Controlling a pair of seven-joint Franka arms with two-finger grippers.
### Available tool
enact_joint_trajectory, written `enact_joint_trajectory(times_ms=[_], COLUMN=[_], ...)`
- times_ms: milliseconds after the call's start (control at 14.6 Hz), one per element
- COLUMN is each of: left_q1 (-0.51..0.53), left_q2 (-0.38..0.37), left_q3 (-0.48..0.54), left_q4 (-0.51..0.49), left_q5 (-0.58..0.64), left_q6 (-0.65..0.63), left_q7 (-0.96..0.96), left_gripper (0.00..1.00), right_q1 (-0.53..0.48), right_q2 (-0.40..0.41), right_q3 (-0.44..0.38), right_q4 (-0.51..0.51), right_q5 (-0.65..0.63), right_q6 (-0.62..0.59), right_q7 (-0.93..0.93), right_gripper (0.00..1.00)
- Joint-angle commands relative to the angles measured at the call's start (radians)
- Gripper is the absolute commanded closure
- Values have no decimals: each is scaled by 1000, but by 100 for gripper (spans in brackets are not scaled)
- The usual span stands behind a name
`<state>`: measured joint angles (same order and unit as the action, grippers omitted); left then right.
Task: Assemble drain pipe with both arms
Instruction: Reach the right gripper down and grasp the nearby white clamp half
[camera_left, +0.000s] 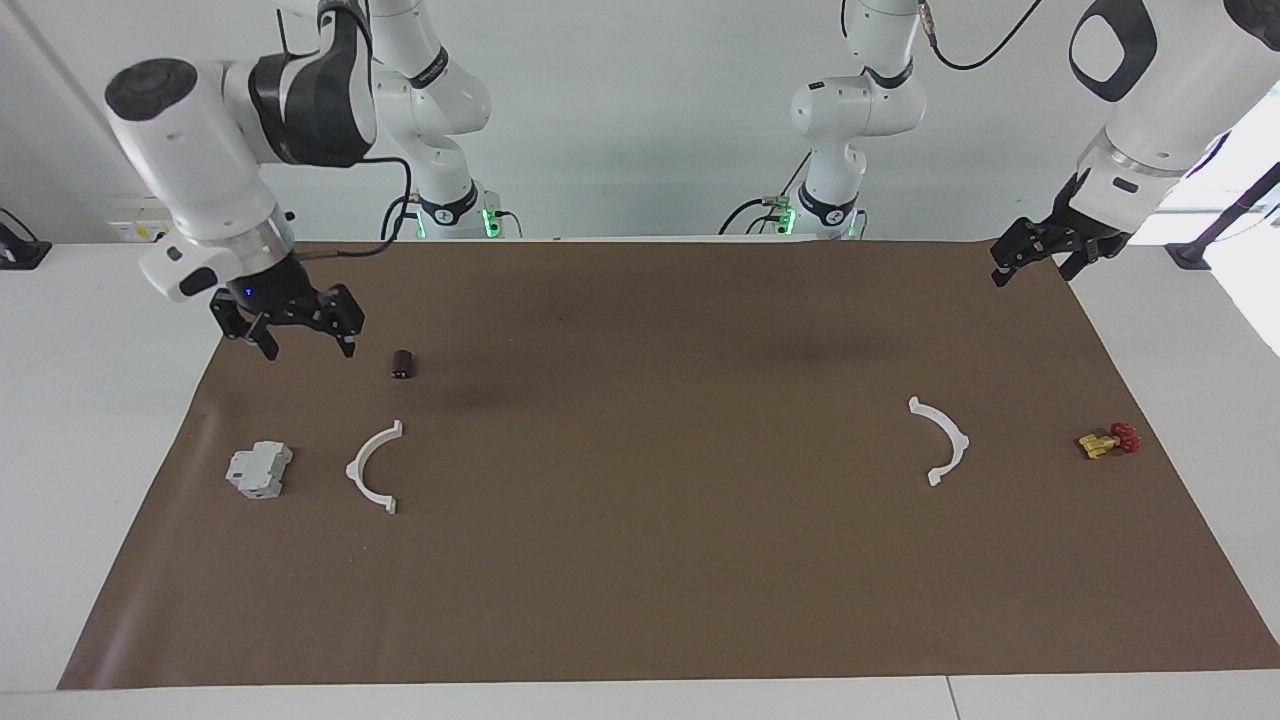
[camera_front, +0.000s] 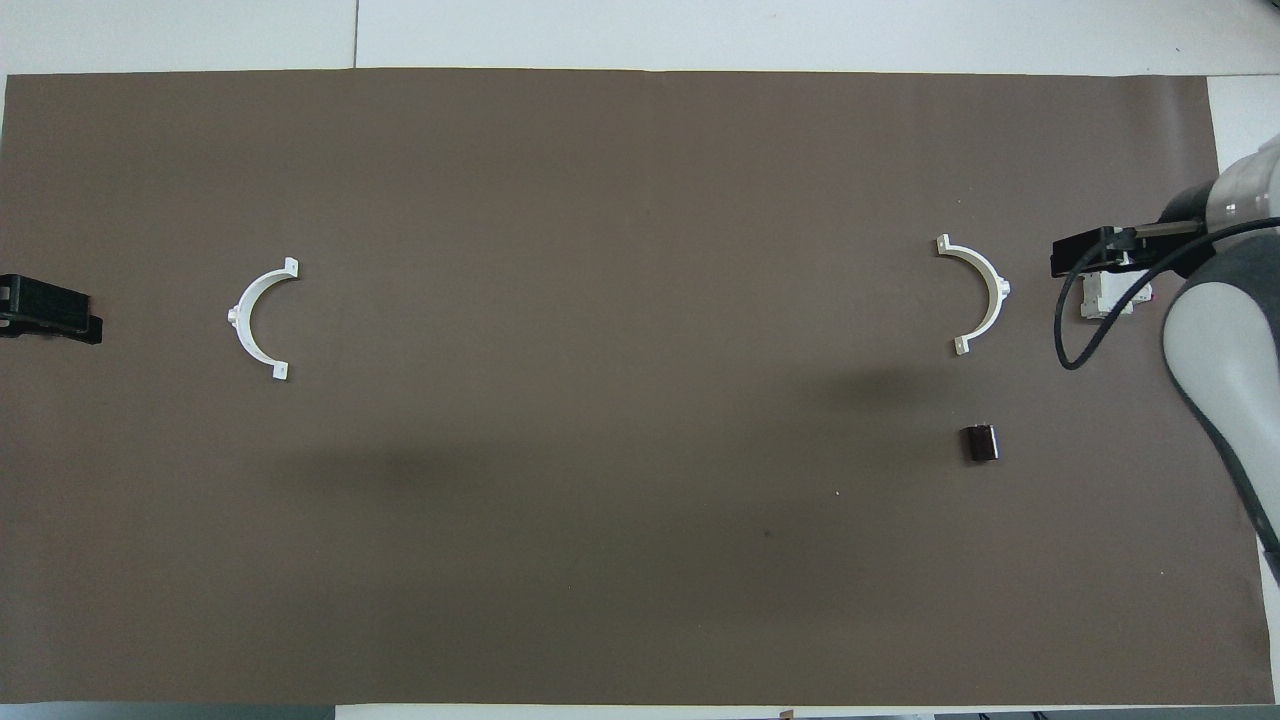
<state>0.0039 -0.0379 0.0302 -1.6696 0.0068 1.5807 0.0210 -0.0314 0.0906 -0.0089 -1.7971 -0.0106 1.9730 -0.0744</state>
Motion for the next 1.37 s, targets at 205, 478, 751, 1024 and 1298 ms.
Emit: enact_joint_trajectory(times_ms=[205, 478, 751, 1024, 1298], left_q1=[-10, -12, -12, -10, -12], left_q2=[-27, -27, -27, -27, -28], left_q3=[4, 4, 4, 4, 4], left_q4=[-30, -29, -29, -29, -38], left_q5=[18, 18, 18, 18, 18], left_q6=[5, 4, 2, -2, 13], left_q7=[-4, -6, -6, -4, -4], left_gripper=[0, 0, 0, 0, 0], right_q1=[-16, -50, -90, -65, -61], right_q2=[121, 210, 274, 281, 281], right_q3=[4, 6, 6, 9, 7], right_q4=[-191, -183, -174, -172, -172], right_q5=[12, 17, 144, 147, 146], right_q6=[342, 409, 461, 469, 469], right_q7=[-94, -195, -317, -309, -318], right_gripper=[0, 0, 19, 31, 59])
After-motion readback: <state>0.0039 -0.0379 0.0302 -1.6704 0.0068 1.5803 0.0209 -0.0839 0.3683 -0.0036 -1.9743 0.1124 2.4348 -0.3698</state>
